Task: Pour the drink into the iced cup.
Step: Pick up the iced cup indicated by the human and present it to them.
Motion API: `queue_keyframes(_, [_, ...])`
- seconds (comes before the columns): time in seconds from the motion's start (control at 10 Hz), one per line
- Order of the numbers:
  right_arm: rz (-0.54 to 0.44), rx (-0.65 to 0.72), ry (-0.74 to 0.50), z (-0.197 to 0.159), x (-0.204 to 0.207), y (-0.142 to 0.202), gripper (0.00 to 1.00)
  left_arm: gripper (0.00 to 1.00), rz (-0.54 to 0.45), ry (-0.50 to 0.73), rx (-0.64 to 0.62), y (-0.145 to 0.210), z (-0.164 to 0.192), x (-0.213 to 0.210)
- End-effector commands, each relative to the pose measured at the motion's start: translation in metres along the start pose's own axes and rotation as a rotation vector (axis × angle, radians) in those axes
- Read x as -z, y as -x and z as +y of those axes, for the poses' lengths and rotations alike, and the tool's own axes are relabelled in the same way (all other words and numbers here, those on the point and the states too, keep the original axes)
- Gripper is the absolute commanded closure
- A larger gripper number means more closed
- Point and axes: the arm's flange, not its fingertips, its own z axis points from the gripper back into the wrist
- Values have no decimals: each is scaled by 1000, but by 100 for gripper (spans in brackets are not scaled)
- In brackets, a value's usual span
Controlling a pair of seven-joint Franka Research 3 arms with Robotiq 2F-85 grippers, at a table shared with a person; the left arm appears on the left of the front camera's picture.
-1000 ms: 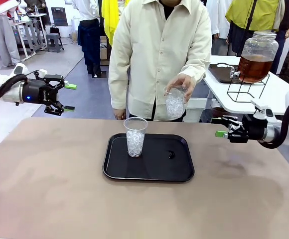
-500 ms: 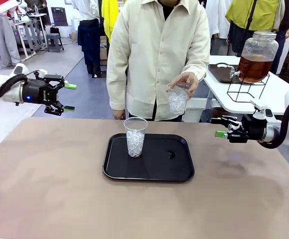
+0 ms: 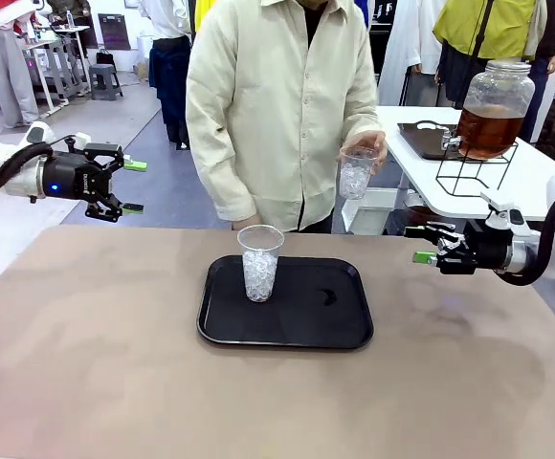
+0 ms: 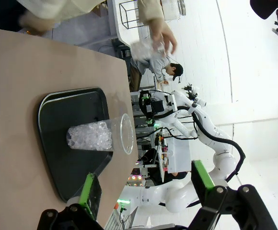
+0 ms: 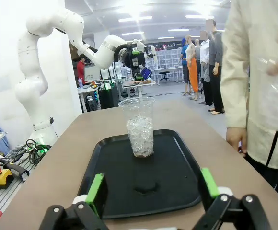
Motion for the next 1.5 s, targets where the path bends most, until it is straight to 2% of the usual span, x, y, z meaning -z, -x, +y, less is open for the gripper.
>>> queue_keyframes(0.0, [4,1,-3,0,2,-4,0,0,-3,-2,3,0,-2,-1])
queue_keyframes(1.4, [4,1,-3,0,2,-4,0,0,-3,-2,3,0,-2,-1])
